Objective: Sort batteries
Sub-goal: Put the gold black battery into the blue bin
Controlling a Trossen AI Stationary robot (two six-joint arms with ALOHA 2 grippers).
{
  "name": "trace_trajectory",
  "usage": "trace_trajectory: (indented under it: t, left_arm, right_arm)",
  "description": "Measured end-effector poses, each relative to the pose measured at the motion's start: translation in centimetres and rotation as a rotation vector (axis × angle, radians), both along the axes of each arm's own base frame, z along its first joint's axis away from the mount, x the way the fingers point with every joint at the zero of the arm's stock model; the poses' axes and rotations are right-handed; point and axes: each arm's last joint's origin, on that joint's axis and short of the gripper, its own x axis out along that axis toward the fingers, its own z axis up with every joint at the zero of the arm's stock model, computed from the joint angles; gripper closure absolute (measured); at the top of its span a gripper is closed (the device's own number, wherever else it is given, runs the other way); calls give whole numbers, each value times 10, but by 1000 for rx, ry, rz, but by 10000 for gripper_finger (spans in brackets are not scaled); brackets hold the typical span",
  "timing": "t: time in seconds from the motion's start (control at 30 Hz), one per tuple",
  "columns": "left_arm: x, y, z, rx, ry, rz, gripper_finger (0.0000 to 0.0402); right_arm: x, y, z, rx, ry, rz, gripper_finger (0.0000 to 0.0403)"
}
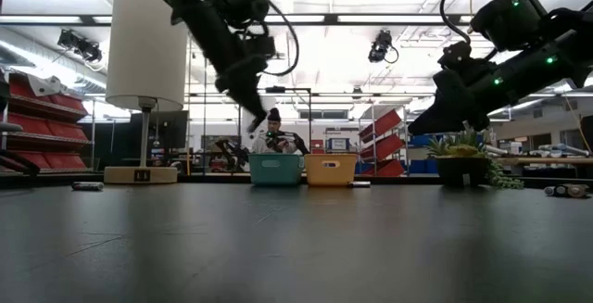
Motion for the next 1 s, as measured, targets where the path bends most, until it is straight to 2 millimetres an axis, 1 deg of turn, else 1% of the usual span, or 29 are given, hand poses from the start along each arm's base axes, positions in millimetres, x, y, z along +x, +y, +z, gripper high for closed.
trace_trajectory:
  t: [0.17,0.37,0.43,0.5,0.57,0.67,0.73,0.83,0.93,1.0]
  left_arm:
    - [8,14,15,112,-164,-5,333]
    - [12,33,33,226,-353,23,333]
    - [16,40,35,255,-416,36,333]
    - [21,46,30,266,-441,47,332]
    - [26,53,20,266,-450,48,332]
    - [34,64,-2,249,-417,64,332]
    - [36,72,-18,224,-391,90,332]
    - [37,82,-35,185,-371,135,332]
    - [36,88,-45,157,-357,170,332]
    - [35,92,-48,144,-359,188,332]
  right_arm:
    - [0,0,0,0,1,0,315]
    - [0,0,0,0,0,0,315]
    - [0,0,0,0,0,0,315]
    - [0,0,0,0,0,0,315]
    - [0,0,0,0,0,-1,315]
    - [0,0,0,0,0,-1,315]
    - [0,0,0,0,-1,-2,315]
    - [0,0,0,0,0,-2,315]
    - [0,0,0,0,0,-2,315]
    - [0,0,0,0,0,-2,315]
